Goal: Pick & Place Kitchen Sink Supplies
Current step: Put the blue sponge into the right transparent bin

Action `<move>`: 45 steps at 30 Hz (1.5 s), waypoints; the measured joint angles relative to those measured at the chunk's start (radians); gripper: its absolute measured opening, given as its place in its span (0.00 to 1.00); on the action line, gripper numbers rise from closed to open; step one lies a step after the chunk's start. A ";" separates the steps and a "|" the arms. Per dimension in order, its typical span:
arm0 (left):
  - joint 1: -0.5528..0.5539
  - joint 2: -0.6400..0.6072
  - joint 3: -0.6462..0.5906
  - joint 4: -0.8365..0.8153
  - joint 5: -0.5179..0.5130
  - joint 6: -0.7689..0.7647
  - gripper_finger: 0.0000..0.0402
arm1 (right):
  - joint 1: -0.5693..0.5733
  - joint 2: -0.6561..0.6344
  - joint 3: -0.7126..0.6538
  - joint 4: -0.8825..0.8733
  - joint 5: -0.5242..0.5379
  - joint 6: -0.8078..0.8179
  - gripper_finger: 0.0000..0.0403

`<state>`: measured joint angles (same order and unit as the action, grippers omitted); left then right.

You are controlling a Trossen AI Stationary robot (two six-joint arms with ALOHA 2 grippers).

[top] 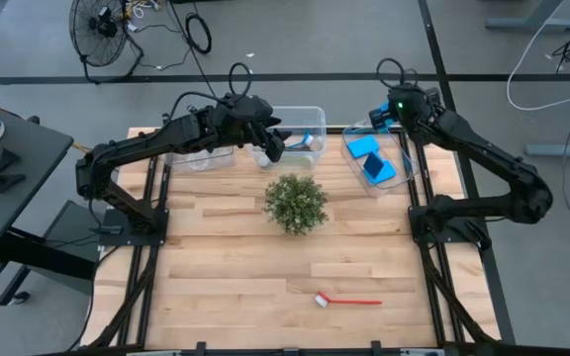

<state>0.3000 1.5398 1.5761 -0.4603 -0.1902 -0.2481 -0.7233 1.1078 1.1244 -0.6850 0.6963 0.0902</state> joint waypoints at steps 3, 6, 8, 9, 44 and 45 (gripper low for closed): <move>0.000 0.000 0.000 0.000 0.000 0.000 0.62 | -0.048 0.051 0.000 0.029 -0.059 -0.004 0.00; 0.000 0.000 0.000 0.000 0.000 0.000 0.62 | -0.086 0.108 0.000 0.066 -0.104 -0.005 0.00; 0.000 0.000 0.000 0.000 0.000 0.000 0.62 | -0.105 0.144 0.000 0.092 -0.146 -0.004 0.00; 0.000 0.000 0.000 0.000 0.000 0.000 0.62 | -0.115 0.160 0.000 0.100 -0.170 -0.002 0.00; 0.000 0.000 0.000 -0.001 -0.019 0.026 0.62 | -0.279 0.392 -0.001 -0.006 -0.507 0.272 0.00; 0.000 0.000 0.000 -0.001 -0.019 0.026 0.62 | -0.279 0.393 -0.001 -0.006 -0.506 0.272 0.00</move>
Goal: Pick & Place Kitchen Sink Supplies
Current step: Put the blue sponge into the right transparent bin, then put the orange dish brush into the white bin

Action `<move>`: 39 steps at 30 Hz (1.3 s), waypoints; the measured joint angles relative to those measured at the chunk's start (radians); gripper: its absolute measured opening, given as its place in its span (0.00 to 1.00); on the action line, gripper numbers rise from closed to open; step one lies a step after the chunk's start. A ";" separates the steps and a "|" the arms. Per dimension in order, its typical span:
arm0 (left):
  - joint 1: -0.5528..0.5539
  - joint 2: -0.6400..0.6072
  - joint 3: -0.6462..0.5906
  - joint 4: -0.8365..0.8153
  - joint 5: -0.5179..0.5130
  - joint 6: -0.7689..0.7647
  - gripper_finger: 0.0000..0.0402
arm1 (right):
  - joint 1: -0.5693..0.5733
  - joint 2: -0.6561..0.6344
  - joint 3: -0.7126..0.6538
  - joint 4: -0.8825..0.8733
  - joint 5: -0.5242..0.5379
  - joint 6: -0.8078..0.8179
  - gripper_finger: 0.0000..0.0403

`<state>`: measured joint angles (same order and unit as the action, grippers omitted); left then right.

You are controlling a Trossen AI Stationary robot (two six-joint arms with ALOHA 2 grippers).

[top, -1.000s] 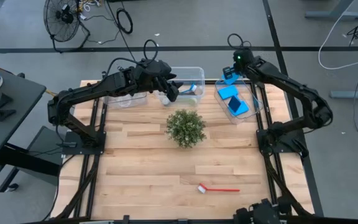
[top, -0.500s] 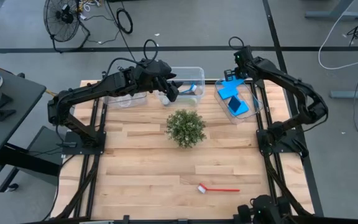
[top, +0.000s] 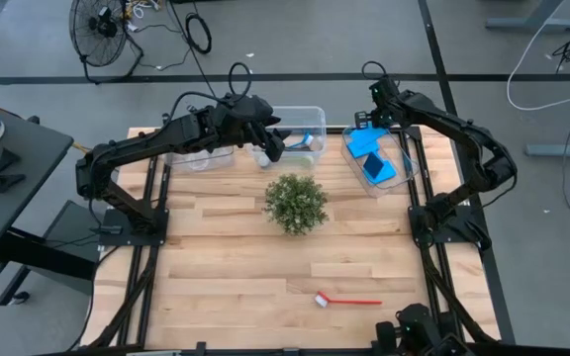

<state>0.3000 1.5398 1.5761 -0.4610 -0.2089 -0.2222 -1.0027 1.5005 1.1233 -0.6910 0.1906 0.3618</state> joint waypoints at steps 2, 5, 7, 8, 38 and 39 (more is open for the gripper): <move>0.000 0.000 0.000 0.000 0.000 0.000 0.62 | 0.000 0.000 0.000 0.000 0.000 -0.001 0.00; 0.000 0.000 0.000 0.000 0.000 0.000 0.62 | 0.000 0.000 0.000 0.005 0.001 -0.003 0.01; 0.000 0.000 0.000 0.000 0.000 0.000 0.62 | 0.000 0.000 0.000 0.009 0.001 -0.003 0.02; 0.000 0.000 0.000 0.000 0.000 0.000 0.62 | 0.000 0.000 0.000 0.014 0.001 -0.003 0.04; 0.000 0.000 0.000 0.000 -0.015 -0.001 0.62 | 0.000 -0.030 0.000 0.010 -0.032 -0.107 0.42; 0.000 0.000 0.000 0.000 -0.015 -0.001 0.62 | 0.000 -0.043 0.000 0.011 -0.043 -0.112 0.41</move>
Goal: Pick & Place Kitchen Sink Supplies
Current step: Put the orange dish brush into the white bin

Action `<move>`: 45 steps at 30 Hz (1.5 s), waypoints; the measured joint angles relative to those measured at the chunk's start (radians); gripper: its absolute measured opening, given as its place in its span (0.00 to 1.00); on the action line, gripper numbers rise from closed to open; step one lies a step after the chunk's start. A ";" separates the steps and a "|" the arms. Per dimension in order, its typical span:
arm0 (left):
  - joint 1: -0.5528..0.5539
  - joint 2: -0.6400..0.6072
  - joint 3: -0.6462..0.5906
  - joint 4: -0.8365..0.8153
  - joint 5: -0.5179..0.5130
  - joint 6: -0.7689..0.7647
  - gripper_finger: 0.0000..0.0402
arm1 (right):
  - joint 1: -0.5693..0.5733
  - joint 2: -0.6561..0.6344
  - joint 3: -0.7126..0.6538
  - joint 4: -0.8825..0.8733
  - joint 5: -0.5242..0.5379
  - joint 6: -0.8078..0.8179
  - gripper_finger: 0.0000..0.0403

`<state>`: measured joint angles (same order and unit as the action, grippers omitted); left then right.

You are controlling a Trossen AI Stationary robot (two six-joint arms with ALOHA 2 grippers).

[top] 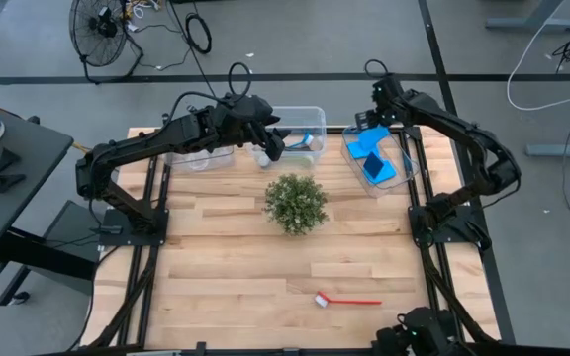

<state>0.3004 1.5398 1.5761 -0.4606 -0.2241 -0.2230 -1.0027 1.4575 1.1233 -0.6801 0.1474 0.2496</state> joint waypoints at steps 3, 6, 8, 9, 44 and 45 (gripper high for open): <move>0.000 0.000 0.000 0.000 0.000 -0.001 0.62 | 0.000 -0.047 0.000 0.009 -0.036 -0.012 0.40; 0.000 0.000 0.000 0.000 0.000 0.000 0.62 | 0.001 -0.107 0.000 0.014 -0.103 -0.052 0.39; 0.000 0.000 0.000 0.000 0.000 0.000 0.62 | 0.007 -0.145 0.000 0.011 -0.160 -0.083 0.39; 0.000 0.000 0.000 0.000 0.000 0.000 0.62 | 0.011 -0.165 0.000 0.008 -0.191 -0.097 0.38; -0.094 0.000 0.000 0.000 0.117 -0.021 0.62 | 0.705 -0.428 0.000 -0.288 -0.547 -0.187 0.38; -0.104 0.000 0.000 -0.001 0.117 -0.034 0.62 | 0.722 -0.428 0.000 -0.288 -0.538 -0.188 0.38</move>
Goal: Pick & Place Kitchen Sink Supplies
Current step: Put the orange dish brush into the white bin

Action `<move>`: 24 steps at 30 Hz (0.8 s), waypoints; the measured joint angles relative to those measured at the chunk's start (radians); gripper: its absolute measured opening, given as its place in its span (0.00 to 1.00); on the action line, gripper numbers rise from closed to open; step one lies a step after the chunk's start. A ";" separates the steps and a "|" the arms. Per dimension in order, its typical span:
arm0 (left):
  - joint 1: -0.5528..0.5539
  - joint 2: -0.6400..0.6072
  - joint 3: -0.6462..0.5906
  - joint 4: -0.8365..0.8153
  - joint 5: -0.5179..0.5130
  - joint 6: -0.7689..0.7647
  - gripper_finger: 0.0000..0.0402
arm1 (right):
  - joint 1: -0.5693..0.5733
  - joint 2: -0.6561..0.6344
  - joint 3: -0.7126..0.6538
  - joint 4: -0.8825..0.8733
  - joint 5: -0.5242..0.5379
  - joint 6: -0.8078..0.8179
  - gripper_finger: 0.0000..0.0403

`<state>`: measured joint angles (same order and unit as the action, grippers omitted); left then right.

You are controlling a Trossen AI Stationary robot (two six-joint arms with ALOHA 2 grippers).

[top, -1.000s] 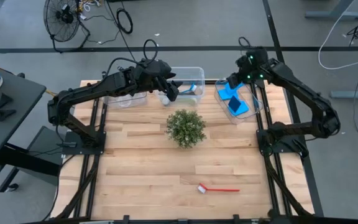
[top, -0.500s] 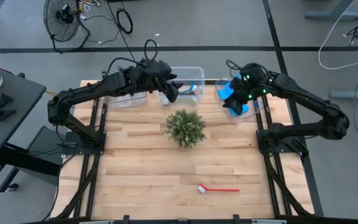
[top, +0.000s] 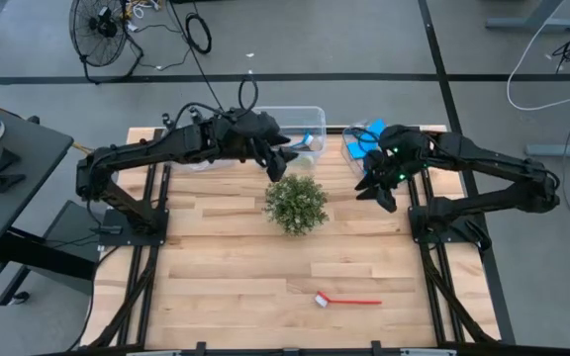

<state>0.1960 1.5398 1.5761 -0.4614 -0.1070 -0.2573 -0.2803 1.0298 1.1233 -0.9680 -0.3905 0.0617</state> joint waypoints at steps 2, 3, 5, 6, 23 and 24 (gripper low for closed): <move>-0.023 0.000 0.000 0.000 0.000 -0.028 0.62 | 0.033 0.000 0.000 0.000 0.046 -0.009 0.38; -0.035 0.000 0.000 0.000 0.000 -0.044 0.62 | 0.046 0.000 0.000 0.000 0.078 -0.016 0.38; -0.061 0.000 0.000 -0.001 0.000 -0.055 0.62 | 0.066 0.000 0.000 0.000 0.151 -0.023 0.38; -0.074 0.000 0.000 -0.003 0.000 -0.066 0.62 | 0.073 0.000 0.000 0.000 0.183 -0.023 0.38; -0.312 0.000 0.000 -0.099 -0.004 -0.179 0.62 | 0.180 0.003 -0.002 0.003 0.051 0.110 0.38; -0.322 0.000 0.000 -0.100 -0.004 -0.179 0.62 | 0.205 0.002 -0.010 0.013 0.062 0.115 0.38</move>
<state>-0.1263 1.5398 1.5761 -0.5615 -0.1108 -0.4365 -0.0757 1.0321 1.1132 -0.9545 -0.3287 0.1772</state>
